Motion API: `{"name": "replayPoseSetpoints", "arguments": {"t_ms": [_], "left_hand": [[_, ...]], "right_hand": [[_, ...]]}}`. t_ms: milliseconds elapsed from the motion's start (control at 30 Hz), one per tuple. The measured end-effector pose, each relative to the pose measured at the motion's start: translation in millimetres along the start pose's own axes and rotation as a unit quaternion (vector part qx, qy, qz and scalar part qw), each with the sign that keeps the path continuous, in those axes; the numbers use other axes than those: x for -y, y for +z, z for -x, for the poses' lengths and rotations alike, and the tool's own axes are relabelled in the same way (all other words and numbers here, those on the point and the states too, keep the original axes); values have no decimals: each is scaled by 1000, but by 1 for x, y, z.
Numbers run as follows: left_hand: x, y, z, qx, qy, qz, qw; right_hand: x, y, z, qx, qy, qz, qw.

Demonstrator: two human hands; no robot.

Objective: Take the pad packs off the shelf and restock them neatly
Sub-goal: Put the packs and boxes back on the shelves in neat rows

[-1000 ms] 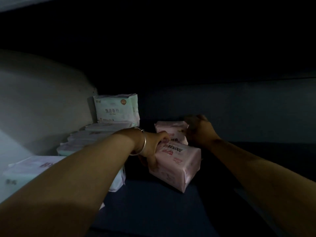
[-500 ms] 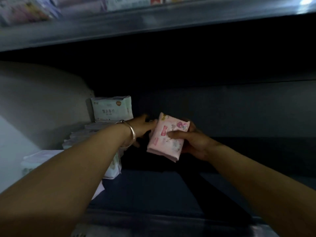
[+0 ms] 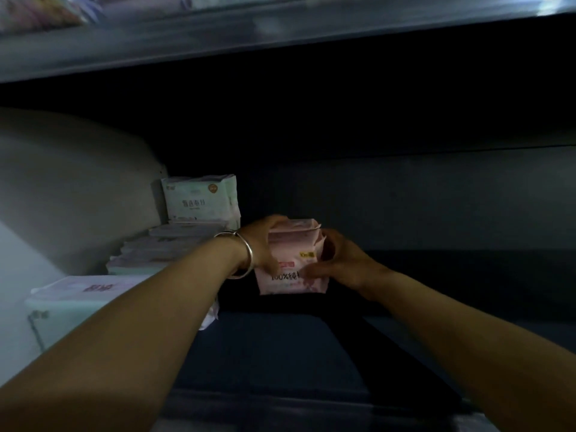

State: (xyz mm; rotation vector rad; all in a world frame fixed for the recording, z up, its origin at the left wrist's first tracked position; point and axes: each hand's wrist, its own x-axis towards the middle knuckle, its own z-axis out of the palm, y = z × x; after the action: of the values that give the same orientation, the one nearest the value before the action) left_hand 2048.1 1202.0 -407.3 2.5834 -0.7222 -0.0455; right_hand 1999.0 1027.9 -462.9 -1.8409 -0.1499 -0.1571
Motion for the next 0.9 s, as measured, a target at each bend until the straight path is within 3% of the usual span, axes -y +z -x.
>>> {"name": "replayPoseSetpoints", "arguments": {"t_ms": [67, 167, 667, 733, 800, 900], "left_hand": [[10, 7, -12, -38, -51, -44, 997], [25, 18, -24, -25, -95, -68, 993], [28, 30, -24, -18, -76, -76, 994], [27, 29, -20, -5, -77, -83, 994], [24, 28, -13, 2, -79, -104, 991], [17, 27, 1, 12, -83, -146, 986]], "right_hand": [[-10, 4, -14, -42, 7, 0, 999], [-27, 11, -36, -72, 58, 56, 994], [-37, 26, -66, -60, 99, -21, 993], [-32, 24, -58, -61, 102, 28, 993], [-26, 22, -47, -69, 102, 148, 981], [-14, 24, -26, -37, 98, 379, 920]]}}
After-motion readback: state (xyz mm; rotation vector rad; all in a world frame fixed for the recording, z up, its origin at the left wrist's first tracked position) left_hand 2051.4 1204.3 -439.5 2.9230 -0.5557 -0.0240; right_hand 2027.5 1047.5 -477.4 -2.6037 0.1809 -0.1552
